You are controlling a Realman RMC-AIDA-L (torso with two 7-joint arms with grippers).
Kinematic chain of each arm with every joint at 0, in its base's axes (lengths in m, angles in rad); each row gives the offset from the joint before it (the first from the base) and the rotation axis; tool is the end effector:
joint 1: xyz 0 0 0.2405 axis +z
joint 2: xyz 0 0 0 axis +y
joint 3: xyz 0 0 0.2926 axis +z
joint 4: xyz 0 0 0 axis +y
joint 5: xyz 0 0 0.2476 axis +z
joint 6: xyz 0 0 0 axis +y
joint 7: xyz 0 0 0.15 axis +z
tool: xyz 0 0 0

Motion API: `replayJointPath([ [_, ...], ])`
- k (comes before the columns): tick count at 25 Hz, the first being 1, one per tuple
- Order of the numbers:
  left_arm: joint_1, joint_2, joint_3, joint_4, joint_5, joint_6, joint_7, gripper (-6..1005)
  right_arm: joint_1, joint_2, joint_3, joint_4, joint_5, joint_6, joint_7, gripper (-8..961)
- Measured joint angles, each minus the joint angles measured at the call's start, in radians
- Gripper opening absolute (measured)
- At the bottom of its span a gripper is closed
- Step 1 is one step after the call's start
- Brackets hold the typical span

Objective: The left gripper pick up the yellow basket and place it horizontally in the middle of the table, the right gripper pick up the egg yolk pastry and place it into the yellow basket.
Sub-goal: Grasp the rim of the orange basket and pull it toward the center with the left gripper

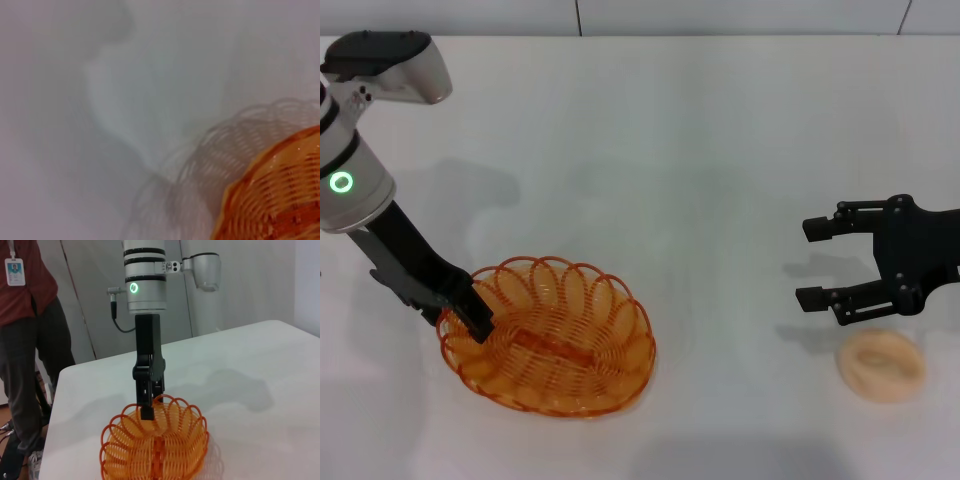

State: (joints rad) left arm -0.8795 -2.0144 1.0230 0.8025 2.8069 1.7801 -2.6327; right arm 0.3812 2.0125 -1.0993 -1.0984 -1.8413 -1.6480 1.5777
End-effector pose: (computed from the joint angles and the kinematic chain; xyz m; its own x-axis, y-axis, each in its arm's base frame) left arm -0.2513 0.4225 -0.0017 0.2959 0.8791 -0.3738 0.8120 -0.4376 -0.3863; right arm 0.2612 0.3595 0.0171 0.9244 -0.1872 -0.3323 -0.2308 -0.9682 -0.0968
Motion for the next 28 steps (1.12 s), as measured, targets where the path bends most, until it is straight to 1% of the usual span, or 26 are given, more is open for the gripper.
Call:
replayJointPath([
  [10,-0.001,-0.007,0.01,-0.003,0.0,-0.025,-0.003,660,-0.001,0.0,0.001,0.001,0.001,-0.003,-0.001,828],
  [18,-0.001,-0.005,0.011,-0.003,0.006,-0.044,-0.018,601,0.0,0.0,0.003,0.0,0.001,-0.006,-0.001,828],
  [24,-0.002,-0.006,0.011,-0.003,0.024,-0.05,-0.018,408,0.001,0.0,0.0,0.0,0.001,-0.007,-0.001,827],
  [28,-0.001,-0.009,0.015,-0.003,0.026,-0.05,-0.018,397,0.001,0.0,0.0,0.0,0.001,-0.007,-0.001,827],
])
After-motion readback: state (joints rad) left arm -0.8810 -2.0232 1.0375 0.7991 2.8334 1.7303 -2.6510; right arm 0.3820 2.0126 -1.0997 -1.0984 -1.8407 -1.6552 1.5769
